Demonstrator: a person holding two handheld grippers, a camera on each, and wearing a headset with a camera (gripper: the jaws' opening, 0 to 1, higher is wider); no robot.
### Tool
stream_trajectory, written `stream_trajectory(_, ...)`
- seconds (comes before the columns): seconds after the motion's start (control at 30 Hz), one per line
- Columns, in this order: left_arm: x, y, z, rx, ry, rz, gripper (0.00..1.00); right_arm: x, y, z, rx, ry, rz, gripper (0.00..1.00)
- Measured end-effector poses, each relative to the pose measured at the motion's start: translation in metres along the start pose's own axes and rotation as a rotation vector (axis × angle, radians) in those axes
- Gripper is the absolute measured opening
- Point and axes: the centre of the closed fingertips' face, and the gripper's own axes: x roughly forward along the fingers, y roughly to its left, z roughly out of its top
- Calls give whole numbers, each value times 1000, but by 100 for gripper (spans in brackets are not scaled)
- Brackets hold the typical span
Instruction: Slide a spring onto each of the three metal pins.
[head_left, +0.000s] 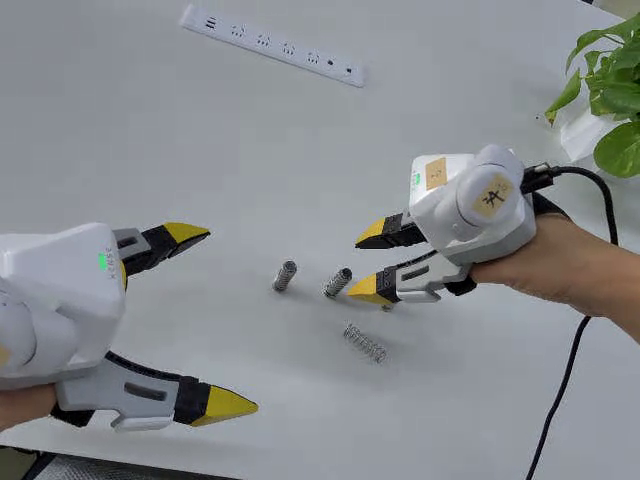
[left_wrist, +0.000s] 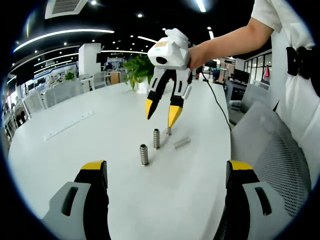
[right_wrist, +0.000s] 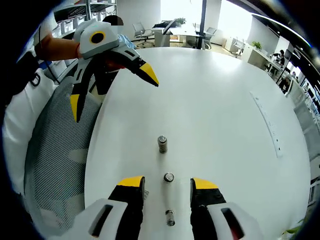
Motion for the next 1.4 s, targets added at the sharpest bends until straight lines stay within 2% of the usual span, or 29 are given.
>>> stream_trajectory(0.23,-1,-2,4,25,13,2,96,-19,8,-2,27,-60,-28,44)
stream_trajectory(0.47,-3,-2,8,51,35,2,94,-37,10,-9,60,-115,-72,50)
stream_trajectory(0.8,2,-8,16,94,75,-14,89,-62,20,-17,132,-227,-127,59)
stream_trajectory(0.87,6,-11,18,116,84,-27,87,-67,23,-20,152,-252,-139,61)
stream_trajectory(1.0,17,-20,20,173,132,-68,84,-78,27,-32,210,-301,-166,66)
stream_trajectory(1.17,34,-27,21,205,171,-115,79,-89,34,-51,287,-358,-186,72)
stream_trajectory(1.3,51,-37,22,275,211,-163,75,-95,40,-69,336,-379,-202,74)
stream_trajectory(1.37,58,-41,23,285,220,-176,71,-97,42,-75,357,-387,-210,73)
stream_trajectory(1.4,64,-43,22,288,239,-186,69,-99,43,-79,370,-393,-214,74)
